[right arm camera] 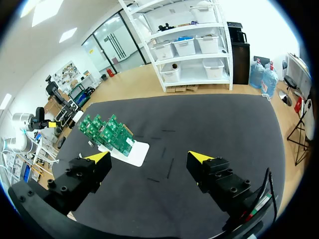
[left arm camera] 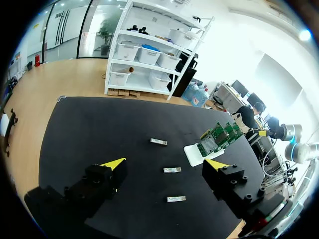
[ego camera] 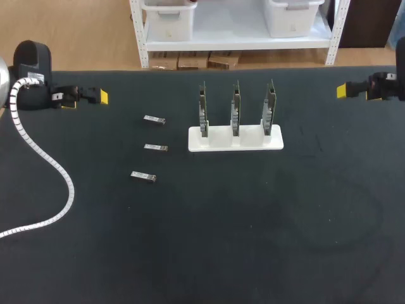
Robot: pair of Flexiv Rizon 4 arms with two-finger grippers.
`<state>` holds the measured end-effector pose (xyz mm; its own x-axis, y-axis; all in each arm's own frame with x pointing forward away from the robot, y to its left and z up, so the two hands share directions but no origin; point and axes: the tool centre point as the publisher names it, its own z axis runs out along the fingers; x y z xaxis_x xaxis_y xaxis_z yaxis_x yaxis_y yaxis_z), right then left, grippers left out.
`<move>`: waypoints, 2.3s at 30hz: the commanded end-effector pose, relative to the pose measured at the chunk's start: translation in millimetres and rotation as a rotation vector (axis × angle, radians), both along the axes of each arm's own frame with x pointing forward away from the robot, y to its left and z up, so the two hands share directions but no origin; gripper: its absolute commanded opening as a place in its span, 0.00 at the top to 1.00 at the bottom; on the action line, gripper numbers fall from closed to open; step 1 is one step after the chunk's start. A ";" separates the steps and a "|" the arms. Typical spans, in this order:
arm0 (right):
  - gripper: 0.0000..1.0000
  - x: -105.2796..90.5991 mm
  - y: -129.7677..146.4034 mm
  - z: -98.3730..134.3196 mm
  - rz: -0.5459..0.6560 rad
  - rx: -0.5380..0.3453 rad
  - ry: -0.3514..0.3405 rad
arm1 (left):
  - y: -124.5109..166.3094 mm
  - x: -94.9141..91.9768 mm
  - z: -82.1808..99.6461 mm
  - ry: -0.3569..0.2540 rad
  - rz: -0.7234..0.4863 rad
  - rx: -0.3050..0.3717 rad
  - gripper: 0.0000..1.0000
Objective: Pick up the optical module with the left hand, and insert it into the network port with the right hand.
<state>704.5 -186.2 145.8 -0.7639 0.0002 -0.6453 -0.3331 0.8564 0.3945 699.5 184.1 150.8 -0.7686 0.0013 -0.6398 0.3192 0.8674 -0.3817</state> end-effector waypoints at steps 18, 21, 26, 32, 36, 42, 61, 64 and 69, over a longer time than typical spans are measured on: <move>0.00 -0.7 0.1 1.0 -0.002 -0.003 0.001 | -4.5 -6.8 0.2 -0.019 -0.054 0.045 0.00; 0.00 -0.7 0.1 1.0 -0.002 -0.003 0.001 | -15.2 -24.1 -6.9 -0.020 -0.169 0.124 0.00; 0.00 -0.7 0.1 1.0 -0.002 -0.003 0.001 | -12.8 -44.5 -1.2 -0.072 -0.251 0.159 0.00; 0.00 -0.7 0.1 1.0 -0.002 -0.003 0.001 | -1.5 -65.3 13.5 -0.134 -0.353 0.255 0.00; 0.00 -0.7 0.1 1.0 -0.002 -0.003 0.001 | 1.9 -74.9 16.0 -0.157 -0.391 0.298 0.00; 0.00 -0.7 0.1 1.0 -0.002 -0.003 0.001 | -1.6 -84.9 12.8 -0.210 -0.502 0.359 0.00; 0.00 -0.7 0.1 1.0 -0.002 -0.003 0.001 | -27.5 -105.2 -15.3 -0.196 -0.713 0.563 0.00; 0.00 -0.7 0.1 1.0 -0.002 -0.003 0.001 | -30.6 -106.5 -20.4 -0.183 -0.735 0.584 0.00; 0.00 -0.7 0.1 1.0 -0.002 -0.003 0.001 | -32.8 -106.1 -27.7 -0.160 -0.738 0.624 0.00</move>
<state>704.6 -186.2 145.7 -0.7639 0.0002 -0.6453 -0.3332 0.8563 0.3947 588.5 158.5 125.9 -0.3203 0.8046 -0.5000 0.8758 0.4527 0.1674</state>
